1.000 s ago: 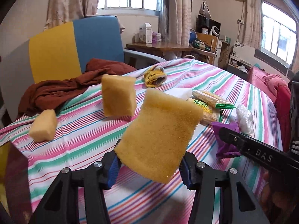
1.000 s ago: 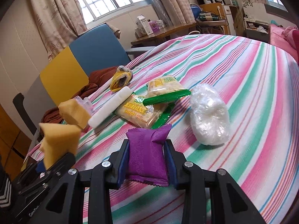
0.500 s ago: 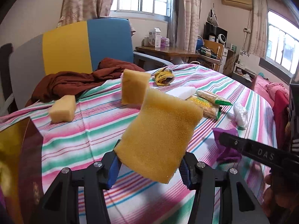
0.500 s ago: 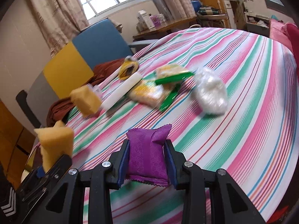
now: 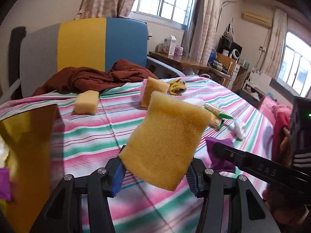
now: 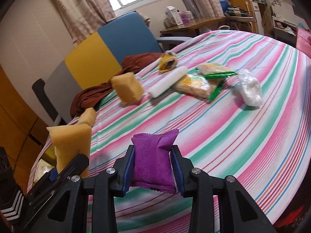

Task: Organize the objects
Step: 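Grasp the yellow sponge with the left tool while the right tool lifts the purple packet, then carry the sponge in the left tool and purple packet in the right tool over the tray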

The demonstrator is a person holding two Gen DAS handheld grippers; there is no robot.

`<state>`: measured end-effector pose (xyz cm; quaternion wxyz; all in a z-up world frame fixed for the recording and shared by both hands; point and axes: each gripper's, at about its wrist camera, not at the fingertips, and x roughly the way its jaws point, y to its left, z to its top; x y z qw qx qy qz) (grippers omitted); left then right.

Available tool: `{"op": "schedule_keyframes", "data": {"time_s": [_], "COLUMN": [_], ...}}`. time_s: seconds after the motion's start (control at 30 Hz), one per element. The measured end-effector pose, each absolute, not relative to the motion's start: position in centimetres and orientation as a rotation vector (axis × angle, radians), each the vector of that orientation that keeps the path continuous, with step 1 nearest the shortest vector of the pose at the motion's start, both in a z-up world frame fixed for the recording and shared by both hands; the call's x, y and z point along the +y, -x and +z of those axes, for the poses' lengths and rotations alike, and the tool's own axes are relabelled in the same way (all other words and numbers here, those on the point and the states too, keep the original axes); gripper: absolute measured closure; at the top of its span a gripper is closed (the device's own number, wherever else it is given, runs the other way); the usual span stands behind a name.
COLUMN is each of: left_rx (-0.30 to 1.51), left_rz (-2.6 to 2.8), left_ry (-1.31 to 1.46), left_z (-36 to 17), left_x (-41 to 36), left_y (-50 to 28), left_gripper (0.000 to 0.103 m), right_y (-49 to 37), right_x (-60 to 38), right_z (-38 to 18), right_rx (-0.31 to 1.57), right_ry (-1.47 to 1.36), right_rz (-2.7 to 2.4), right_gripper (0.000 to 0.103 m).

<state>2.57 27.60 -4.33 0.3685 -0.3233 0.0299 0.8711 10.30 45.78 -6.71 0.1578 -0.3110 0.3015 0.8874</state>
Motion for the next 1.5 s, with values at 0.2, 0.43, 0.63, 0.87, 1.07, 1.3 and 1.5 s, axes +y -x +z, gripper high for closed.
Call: {"op": "schedule_keyframes", "data": {"time_s": [0.2,0.43,0.63,0.87,1.07,1.3,1.5], "left_rx": [-0.005,-0.036,-0.058,-0.107,-0.105,-0.137,-0.115], "left_rz": [2.246,2.293,2.335,2.391,2.435,2.421,2.419], "left_ry": [0.861,0.878,0.969,1.083,1.202,1.344,1.416], "left_z": [-2.8,-2.0,-3.2,-4.0,-4.3,-5.4,-6.4], "left_x": [23.5,18.5,14.0,9.9,8.1,7.0,7.0], "left_y": [-2.4,-2.4,-1.9,1.1,6.3,11.7,14.3], "left_gripper": [0.049,0.049,0.048,0.048,0.047,0.047,0.046], "right_y": [-9.2,-7.9,-7.1,-4.8,-0.3,6.1,10.2], "right_x": [42.7,38.3,34.5,30.1,26.2,23.6,23.4], "right_z": [-4.2,-2.4,-1.7,-1.4,-0.9,-1.7,-3.4], "right_rx": [0.799,0.745,0.713,0.655,0.564,0.502,0.499], "right_ry": [0.888,0.926,0.990,1.105,1.222,1.329,1.411], "right_rz": [2.643,2.759,2.851,2.961,3.038,3.022,2.940], "right_gripper": [0.067,0.067,0.067,0.067,0.067,0.066,0.064]}}
